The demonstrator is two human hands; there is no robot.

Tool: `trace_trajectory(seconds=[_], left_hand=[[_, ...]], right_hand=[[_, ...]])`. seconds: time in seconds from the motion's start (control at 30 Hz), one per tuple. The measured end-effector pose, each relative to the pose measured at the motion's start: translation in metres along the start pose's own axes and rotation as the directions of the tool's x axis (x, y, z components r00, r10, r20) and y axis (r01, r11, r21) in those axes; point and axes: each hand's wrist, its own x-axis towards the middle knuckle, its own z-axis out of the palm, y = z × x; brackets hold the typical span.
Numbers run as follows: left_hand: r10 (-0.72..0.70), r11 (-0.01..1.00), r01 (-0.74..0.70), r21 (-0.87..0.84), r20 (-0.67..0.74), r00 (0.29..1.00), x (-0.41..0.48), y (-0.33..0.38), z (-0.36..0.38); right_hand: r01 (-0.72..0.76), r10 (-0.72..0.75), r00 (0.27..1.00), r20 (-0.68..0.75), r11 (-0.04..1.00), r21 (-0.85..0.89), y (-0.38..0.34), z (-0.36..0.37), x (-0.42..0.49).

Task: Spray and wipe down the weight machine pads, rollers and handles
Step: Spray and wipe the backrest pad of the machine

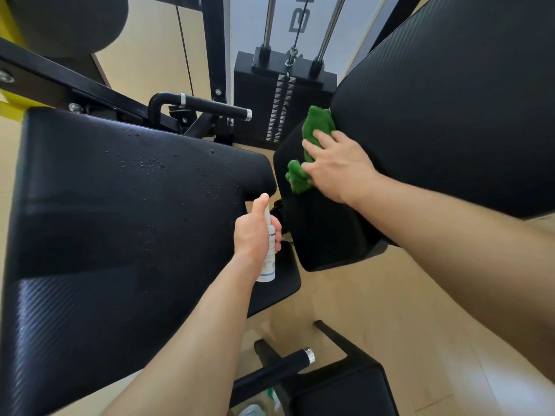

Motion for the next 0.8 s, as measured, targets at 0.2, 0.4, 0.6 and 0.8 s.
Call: trace_trajectory(seconds=[0.2,0.4,0.6,0.8], left_hand=[[-0.028,1.000,0.028,-0.002,-0.029,0.999,-0.007,0.004,-0.004],[-0.015,1.000,0.015,0.000,-0.021,1.000,-0.005,0.007,-0.009],[0.004,0.998,-0.002,0.063,-0.033,0.999,0.003,-0.011,-0.012],[-0.016,0.992,0.012,0.125,0.029,0.999,-0.011,-0.028,-0.011]], right_hand=[[0.263,-0.270,0.941,0.206,0.963,0.061,-0.115,0.029,-0.077],[0.279,-0.282,0.958,0.045,0.958,0.063,-0.078,0.028,-0.044],[0.009,-0.017,0.993,0.113,0.997,0.074,-0.083,0.022,0.024],[0.108,-0.135,0.988,0.078,0.953,0.285,-0.165,0.055,-0.101]])
